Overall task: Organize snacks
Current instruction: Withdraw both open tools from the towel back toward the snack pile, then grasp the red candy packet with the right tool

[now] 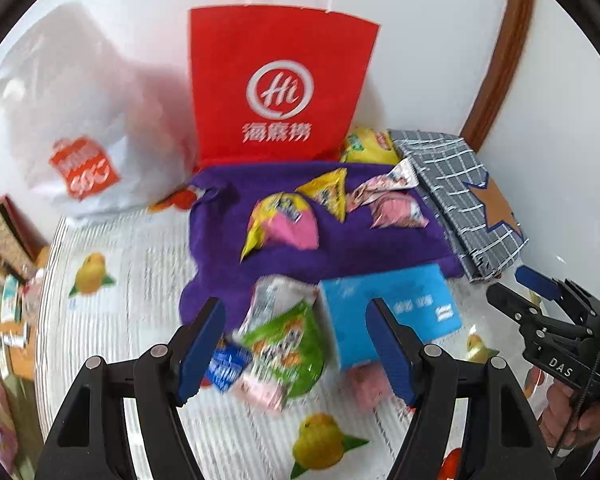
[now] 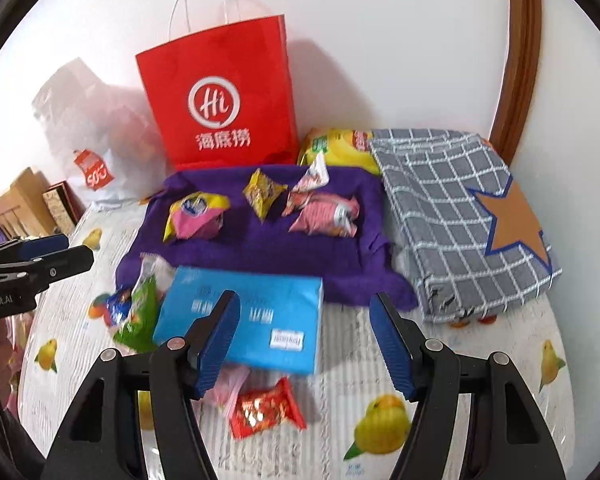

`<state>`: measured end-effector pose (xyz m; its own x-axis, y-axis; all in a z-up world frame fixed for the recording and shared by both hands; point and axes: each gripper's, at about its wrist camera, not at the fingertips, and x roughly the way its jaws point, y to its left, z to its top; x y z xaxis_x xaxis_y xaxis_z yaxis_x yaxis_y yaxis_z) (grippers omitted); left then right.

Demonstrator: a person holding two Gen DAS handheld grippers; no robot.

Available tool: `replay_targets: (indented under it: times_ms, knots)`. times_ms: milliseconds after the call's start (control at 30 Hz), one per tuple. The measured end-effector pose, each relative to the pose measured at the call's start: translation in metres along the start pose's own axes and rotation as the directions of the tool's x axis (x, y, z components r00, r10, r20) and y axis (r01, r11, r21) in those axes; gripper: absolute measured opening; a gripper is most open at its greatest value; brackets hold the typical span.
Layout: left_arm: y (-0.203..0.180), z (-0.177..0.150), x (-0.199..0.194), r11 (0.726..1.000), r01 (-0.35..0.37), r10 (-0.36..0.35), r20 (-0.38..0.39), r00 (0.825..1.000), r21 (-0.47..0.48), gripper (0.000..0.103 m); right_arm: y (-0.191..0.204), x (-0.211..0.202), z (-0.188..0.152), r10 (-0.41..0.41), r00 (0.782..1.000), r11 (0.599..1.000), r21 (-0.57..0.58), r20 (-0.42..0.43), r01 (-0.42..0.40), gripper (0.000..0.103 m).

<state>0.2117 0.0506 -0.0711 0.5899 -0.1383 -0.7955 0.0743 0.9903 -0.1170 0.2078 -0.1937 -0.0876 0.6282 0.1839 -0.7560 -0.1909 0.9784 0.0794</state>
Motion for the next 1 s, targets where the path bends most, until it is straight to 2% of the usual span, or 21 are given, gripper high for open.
replay_targets:
  times_ms: [300, 400, 467, 600, 667, 700, 767, 867, 1000]
  knots:
    - [0.025, -0.041, 0.006, 0.997, -0.01, 0.007, -0.045, 0.999, -0.076, 0.071, 0.011, 0.025, -0.05, 0.041, 0.995, 0.998, -0.037, -0.095, -0.045, 0.067]
    - [0.029, -0.05, 0.009, 0.996, -0.012, 0.008, -0.054, 0.999, -0.083, 0.071, 0.013, 0.039, -0.062, 0.026, 0.992, 0.999, -0.04, -0.125, -0.031, 0.066]
    - [0.032, -0.056, 0.011, 0.995, -0.009, 0.002, -0.062, 0.998, -0.104, 0.071, 0.012, 0.048, -0.067, 0.013, 0.99, 0.999, -0.033, -0.144, -0.017, 0.061]
    - [0.038, -0.064, 0.013, 0.992, -0.011, 0.002, -0.072, 0.997, -0.125, 0.071, 0.007, 0.06, -0.07, 0.042, 0.988, 0.999, 0.017, -0.152, -0.04, 0.061]
    - [0.04, -0.068, 0.014, 0.991, -0.015, 0.005, -0.078, 0.997, -0.133, 0.071, 0.007, 0.069, -0.069, 0.031, 0.988, 0.999, 0.032, -0.151, -0.027, 0.06]
    - [0.04, -0.07, 0.015, 0.991, -0.015, 0.004, -0.082, 0.997, -0.136, 0.071, 0.007, 0.073, -0.07, 0.033, 0.987, 0.999, 0.035, -0.156, -0.028, 0.058]
    - [0.041, -0.073, 0.017, 0.99, -0.015, 0.003, -0.088, 0.996, -0.141, 0.071, 0.006, 0.081, -0.072, 0.045, 0.982, 0.999, 0.037, -0.185, -0.039, 0.042]
    - [0.041, -0.076, 0.017, 0.989, -0.015, 0.001, -0.092, 0.996, -0.146, 0.071, 0.003, 0.081, -0.079, 0.072, 0.973, 0.997, 0.035, -0.217, -0.065, 0.036]
    - [0.041, -0.076, 0.014, 0.988, -0.005, -0.008, -0.084, 0.996, -0.152, 0.071, 0.001, 0.068, -0.093, 0.077, 0.964, 0.997, -0.005, -0.254, -0.081, 0.036]
